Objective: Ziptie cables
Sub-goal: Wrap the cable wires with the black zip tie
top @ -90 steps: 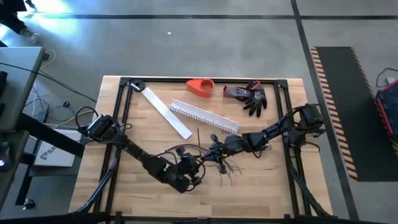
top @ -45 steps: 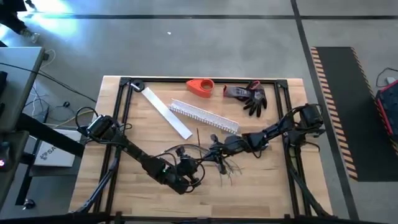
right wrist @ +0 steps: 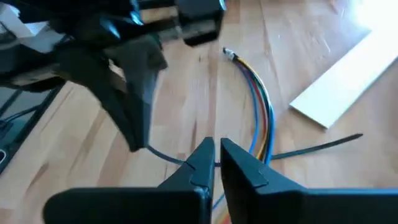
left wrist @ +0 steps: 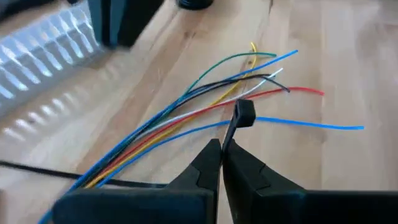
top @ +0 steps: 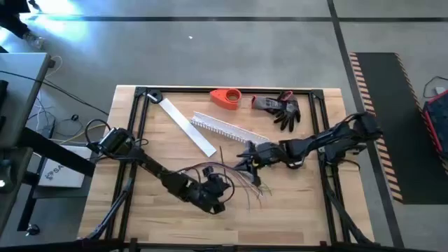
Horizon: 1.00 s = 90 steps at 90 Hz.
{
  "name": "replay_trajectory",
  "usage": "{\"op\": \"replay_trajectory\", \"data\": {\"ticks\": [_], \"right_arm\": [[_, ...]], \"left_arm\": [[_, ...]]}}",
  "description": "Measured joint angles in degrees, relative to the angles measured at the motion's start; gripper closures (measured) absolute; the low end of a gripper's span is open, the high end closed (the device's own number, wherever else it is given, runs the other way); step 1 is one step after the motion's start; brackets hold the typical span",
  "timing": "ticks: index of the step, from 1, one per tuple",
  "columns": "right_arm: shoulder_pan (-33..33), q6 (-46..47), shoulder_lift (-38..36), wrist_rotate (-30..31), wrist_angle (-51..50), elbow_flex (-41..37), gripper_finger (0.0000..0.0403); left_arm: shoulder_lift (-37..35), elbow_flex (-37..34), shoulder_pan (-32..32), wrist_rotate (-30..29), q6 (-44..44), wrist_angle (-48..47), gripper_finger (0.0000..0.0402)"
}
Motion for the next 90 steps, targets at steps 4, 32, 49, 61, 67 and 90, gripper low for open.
{"op": "replay_trajectory", "data": {"ticks": [4,32,49,61,67,90], "right_arm": [[0.4,-0.3,0.1,-0.9,-0.1,0.0,0.0344],[4.8,-5.4,7.1,-0.8,10.6,0.0,0.0213],[6.6,-5.5,11.6,0.7,15.1,1.9,0.0204],[6.6,-4.7,13.7,0.8,15.0,4.5,0.0229],[6.6,-4.7,14.1,0.8,14.7,5.4,0.0249],[6.6,-4.8,14.1,1.0,12.7,5.7,0.0370]], "left_arm": [[0.0,-1.7,0.4,1.6,0.2,3.4,0.0401],[0.0,-8.0,2.3,8.2,-0.3,16.1,0.0401],[0.0,-8.0,2.9,10.2,-0.5,16.1,0.0401],[0.0,-8.0,2.9,10.2,-0.5,16.1,0.0401],[0.0,-8.0,2.9,10.3,-0.5,16.1,0.0401],[0.0,-8.0,2.9,10.3,-0.5,16.1,0.0401]]}}
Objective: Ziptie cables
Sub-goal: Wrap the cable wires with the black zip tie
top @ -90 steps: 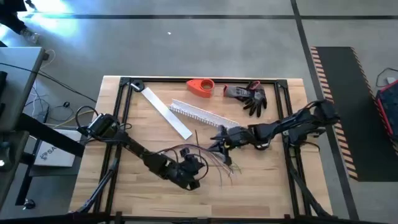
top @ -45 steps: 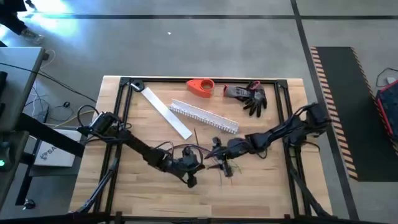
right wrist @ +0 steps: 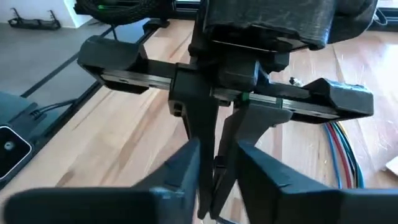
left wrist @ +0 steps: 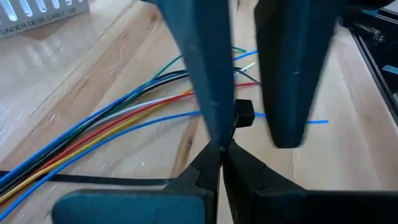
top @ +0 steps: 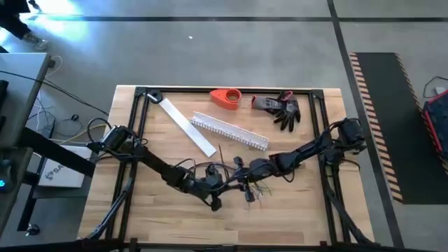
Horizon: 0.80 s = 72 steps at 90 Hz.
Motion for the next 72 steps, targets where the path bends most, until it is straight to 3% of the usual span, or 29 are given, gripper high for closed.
{"op": "replay_trajectory", "data": {"ticks": [6,24,54,72], "right_arm": [[0.0,0.0,0.0,0.0,-0.9,0.0,0.0393],[-0.1,4.2,0.0,0.2,-1.0,0.0,0.0400],[-0.3,9.2,-0.9,0.5,-1.6,0.0,0.0402],[-1.0,11.9,-0.9,1.2,-1.3,0.0,0.0402]], "left_arm": [[0.0,0.0,0.0,0.0,0.0,-0.1,0.0401],[0.1,0.0,-0.7,-4.1,2.2,-0.2,0.0395],[-1.0,0.0,-5.0,-16.3,3.5,0.3,0.0309],[-1.3,0.1,-7.4,-23.0,5.9,-0.2,0.0283]]}}
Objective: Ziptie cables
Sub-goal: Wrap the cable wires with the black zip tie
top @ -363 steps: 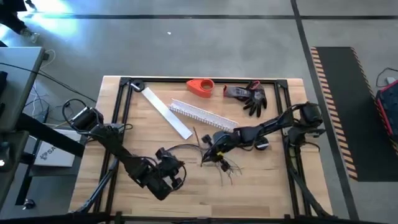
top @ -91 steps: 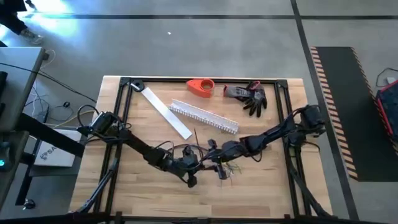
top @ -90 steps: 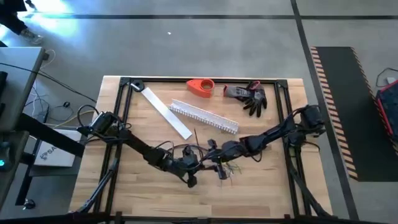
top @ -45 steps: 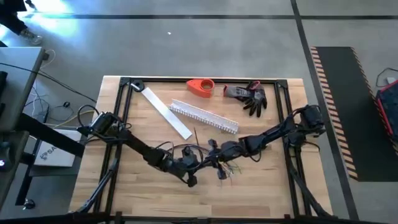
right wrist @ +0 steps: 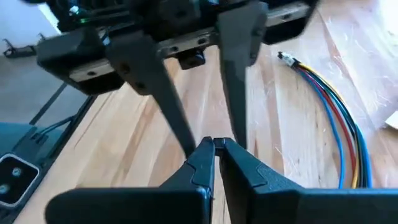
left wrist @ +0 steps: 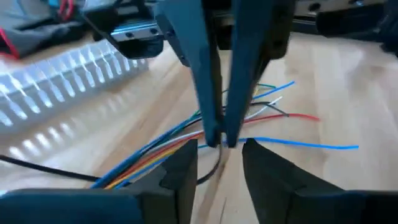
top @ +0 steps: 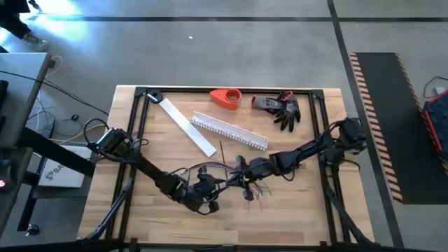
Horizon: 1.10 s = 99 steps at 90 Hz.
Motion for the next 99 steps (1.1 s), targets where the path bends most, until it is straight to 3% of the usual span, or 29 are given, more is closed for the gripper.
{"op": "replay_trajectory", "data": {"ticks": [28,38,80,99], "right_arm": [[-1.1,2.5,0.0,-0.6,0.5,0.0,0.0403],[-1.7,3.2,0.0,-0.6,0.6,0.0,0.0403],[-4.2,6.3,0.0,-3.3,1.1,0.0,0.0403],[-4.2,7.3,0.0,-4.6,1.1,0.0,0.0403]], "left_arm": [[0.0,0.0,0.7,2.2,-0.5,-0.5,0.0236],[0.0,0.0,1.6,4.4,-1.4,-0.6,0.0234],[0.0,-0.1,2.2,4.3,-1.5,-2.1,0.0239],[0.0,-0.1,2.5,0.6,-1.5,-3.0,0.0243]]}}
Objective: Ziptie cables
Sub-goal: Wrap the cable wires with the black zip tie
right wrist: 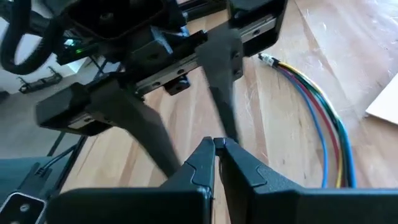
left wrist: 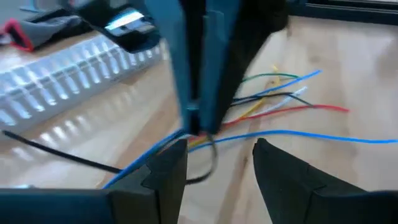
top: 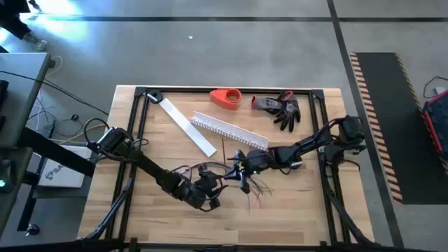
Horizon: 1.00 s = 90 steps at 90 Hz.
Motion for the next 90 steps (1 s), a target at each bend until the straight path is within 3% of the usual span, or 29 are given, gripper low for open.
{"op": "replay_trajectory", "data": {"ticks": [39,90], "right_arm": [[0.0,0.3,-3.5,0.0,-0.7,0.0,0.0403],[0.0,0.2,-3.5,0.1,-2.3,0.0,0.0403]], "left_arm": [[1.1,0.0,0.5,0.9,0.0,0.1,0.0335],[1.1,0.0,1.1,-0.5,1.7,3.9,0.0375]]}}
